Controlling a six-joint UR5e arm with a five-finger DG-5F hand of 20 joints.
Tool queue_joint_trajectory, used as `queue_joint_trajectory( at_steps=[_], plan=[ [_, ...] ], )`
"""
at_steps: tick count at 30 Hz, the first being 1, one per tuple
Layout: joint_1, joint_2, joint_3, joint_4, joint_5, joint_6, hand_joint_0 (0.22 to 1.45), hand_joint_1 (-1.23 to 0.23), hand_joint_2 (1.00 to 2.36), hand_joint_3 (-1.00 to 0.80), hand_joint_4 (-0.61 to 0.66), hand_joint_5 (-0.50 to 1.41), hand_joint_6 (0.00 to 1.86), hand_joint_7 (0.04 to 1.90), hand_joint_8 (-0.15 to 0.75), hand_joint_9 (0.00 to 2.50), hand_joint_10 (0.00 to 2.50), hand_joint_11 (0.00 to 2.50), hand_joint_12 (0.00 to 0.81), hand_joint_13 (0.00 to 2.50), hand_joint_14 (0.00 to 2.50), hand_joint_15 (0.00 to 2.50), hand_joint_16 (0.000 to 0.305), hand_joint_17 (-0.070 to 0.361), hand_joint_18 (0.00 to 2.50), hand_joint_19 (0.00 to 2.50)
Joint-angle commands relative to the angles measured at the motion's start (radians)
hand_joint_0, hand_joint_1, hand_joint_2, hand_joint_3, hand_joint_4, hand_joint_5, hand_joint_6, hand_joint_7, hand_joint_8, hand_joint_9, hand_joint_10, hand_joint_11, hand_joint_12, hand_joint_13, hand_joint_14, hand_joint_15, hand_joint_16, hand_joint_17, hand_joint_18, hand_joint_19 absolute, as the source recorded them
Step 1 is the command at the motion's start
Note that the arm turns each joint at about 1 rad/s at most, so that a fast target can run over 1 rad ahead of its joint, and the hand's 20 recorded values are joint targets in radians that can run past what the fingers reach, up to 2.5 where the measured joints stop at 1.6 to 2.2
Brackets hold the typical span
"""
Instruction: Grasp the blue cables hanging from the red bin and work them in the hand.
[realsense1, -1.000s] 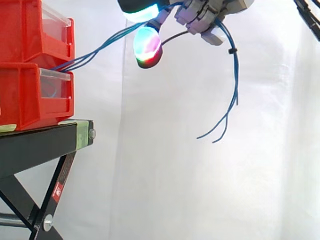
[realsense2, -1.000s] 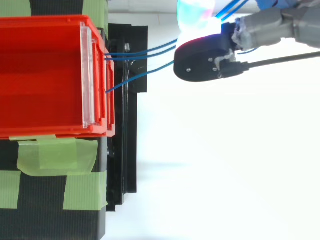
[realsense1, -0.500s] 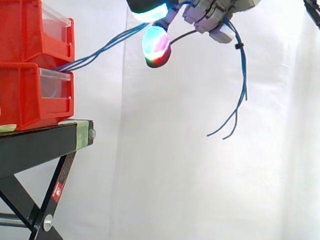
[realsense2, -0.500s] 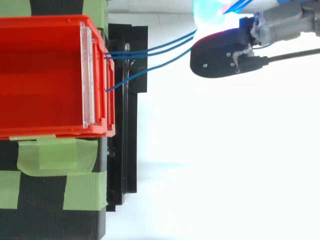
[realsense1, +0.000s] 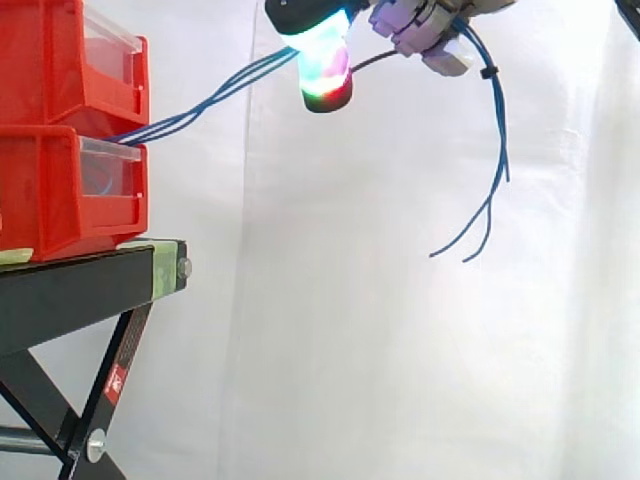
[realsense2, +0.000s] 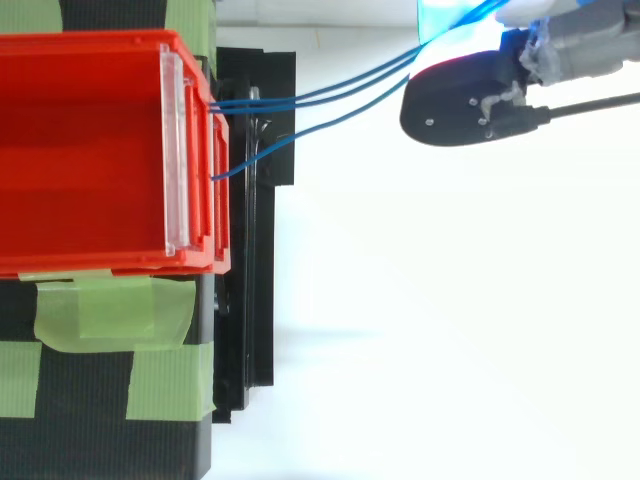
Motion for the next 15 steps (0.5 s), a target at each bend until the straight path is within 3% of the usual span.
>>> queue_joint_trajectory(
  at_steps=[1, 10, 15],
  plan=[
    [0.001, -0.001, -0.001, 0.006, 0.001, -0.001, 0.87, -0.68, 1.02, -0.36, 0.23, 0.30, 0.51, 1.35, 0.519, 1.74, 2.50, 2.50, 0.771, 2.09, 2.50, 2.01, 0.244, 0.183, 2.50, 0.76],
    [0.001, -0.001, -0.013, 0.024, 0.000, -0.010, 0.84, -0.66, 1.02, 0.04, 0.18, 0.37, 0.67, 1.29, 0.519, 1.74, 2.50, 2.50, 0.771, 2.09, 2.50, 2.01, 0.244, 0.183, 2.50, 0.76],
    [0.001, -0.001, -0.055, 0.107, -0.003, -0.027, 0.86, -0.67, 1.02, 0.15, 0.19, 0.42, 0.55, 1.32, 0.519, 1.74, 2.50, 2.50, 0.771, 2.09, 2.50, 2.01, 0.244, 0.183, 2.50, 0.76]
  ],
)
